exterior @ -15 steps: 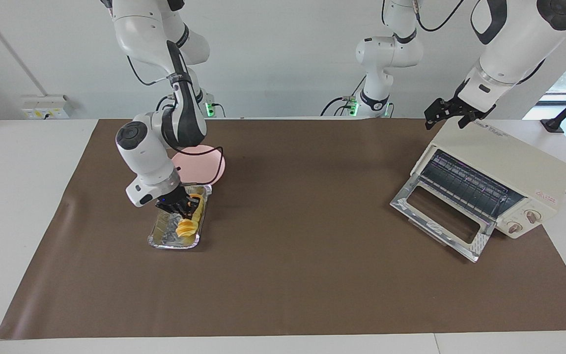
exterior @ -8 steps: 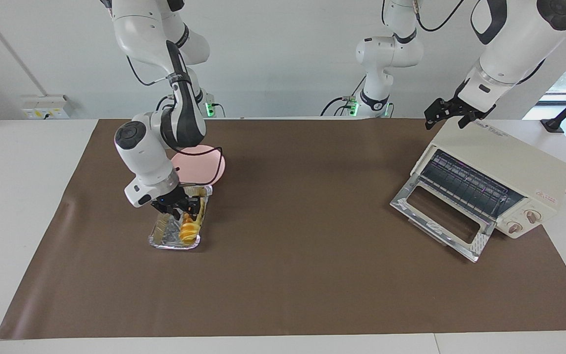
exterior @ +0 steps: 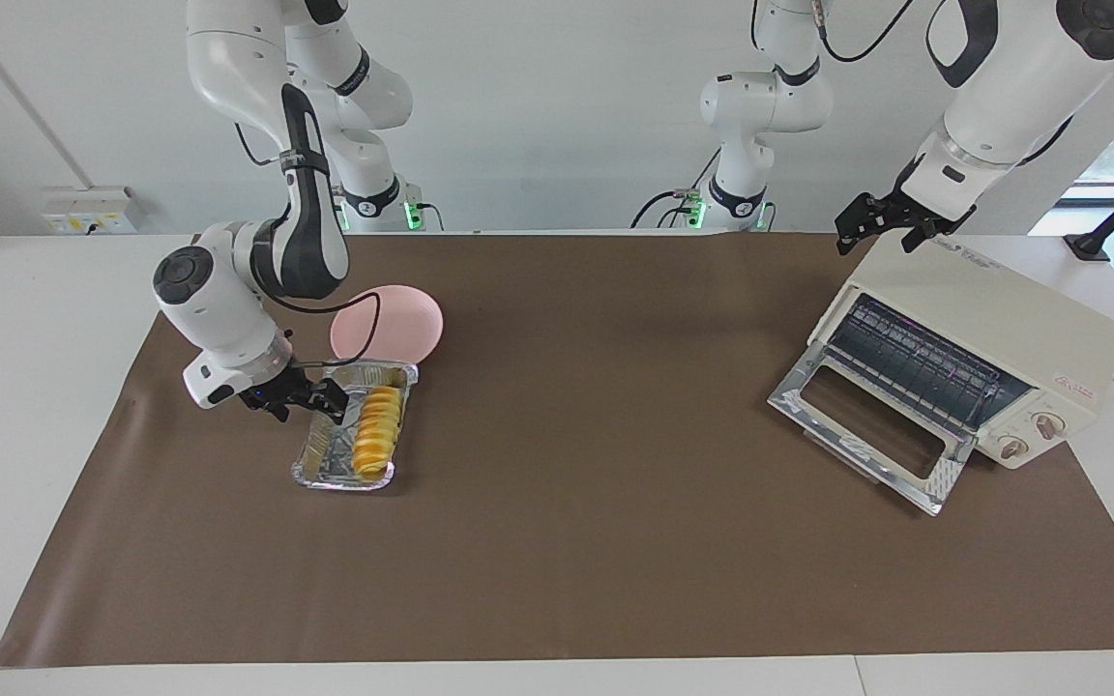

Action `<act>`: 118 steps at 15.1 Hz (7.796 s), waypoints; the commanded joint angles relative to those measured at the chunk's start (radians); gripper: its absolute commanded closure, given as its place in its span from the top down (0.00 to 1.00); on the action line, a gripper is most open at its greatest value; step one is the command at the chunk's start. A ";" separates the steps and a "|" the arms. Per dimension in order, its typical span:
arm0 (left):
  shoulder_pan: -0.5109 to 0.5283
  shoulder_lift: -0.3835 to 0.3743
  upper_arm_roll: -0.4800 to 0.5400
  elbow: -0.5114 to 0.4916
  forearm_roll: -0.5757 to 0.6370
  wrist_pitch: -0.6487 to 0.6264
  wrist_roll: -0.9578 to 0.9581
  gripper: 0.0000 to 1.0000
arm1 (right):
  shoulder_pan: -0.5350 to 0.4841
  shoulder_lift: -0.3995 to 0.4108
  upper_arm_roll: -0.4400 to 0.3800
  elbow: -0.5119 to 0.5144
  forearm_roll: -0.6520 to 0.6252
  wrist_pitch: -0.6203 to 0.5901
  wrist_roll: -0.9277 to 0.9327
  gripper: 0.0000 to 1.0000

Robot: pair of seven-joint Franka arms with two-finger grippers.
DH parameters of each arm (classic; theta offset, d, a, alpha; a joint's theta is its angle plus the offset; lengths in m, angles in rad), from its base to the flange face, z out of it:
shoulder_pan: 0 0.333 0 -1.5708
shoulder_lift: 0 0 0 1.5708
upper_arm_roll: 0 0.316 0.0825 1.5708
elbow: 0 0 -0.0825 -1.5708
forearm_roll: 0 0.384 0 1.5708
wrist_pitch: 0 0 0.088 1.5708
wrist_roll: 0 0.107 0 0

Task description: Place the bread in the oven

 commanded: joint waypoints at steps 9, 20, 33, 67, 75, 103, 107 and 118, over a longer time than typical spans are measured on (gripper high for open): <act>0.010 -0.016 -0.008 -0.013 0.014 0.014 0.003 1.00 | -0.019 -0.031 0.008 -0.072 -0.011 0.056 -0.021 0.00; 0.010 -0.016 -0.008 -0.013 0.014 0.014 0.003 1.00 | 0.126 0.013 0.022 0.285 0.022 -0.198 0.156 0.00; 0.010 -0.016 -0.008 -0.013 0.014 0.014 0.003 1.00 | 0.509 0.280 0.018 0.445 0.131 0.041 0.514 0.00; -0.390 0.561 -0.008 0.553 -0.032 0.145 -0.208 1.00 | 0.009 -0.324 -0.025 0.278 -0.145 -0.636 -0.044 1.00; -0.565 0.707 -0.010 0.461 -0.021 0.383 -0.340 1.00 | 0.009 -0.335 -0.024 0.265 -0.143 -0.682 -0.043 1.00; -0.592 0.738 0.039 0.452 -0.027 0.353 -0.512 0.00 | 0.013 -0.341 -0.022 0.268 -0.143 -0.682 -0.043 1.00; -0.592 0.731 0.108 0.487 -0.050 0.250 -0.557 0.00 | 0.013 -0.339 -0.022 0.270 -0.143 -0.682 -0.043 1.00; -0.526 0.638 0.446 0.468 -0.153 0.106 -0.638 0.00 | 0.013 -0.341 -0.022 0.268 -0.143 -0.682 -0.043 1.00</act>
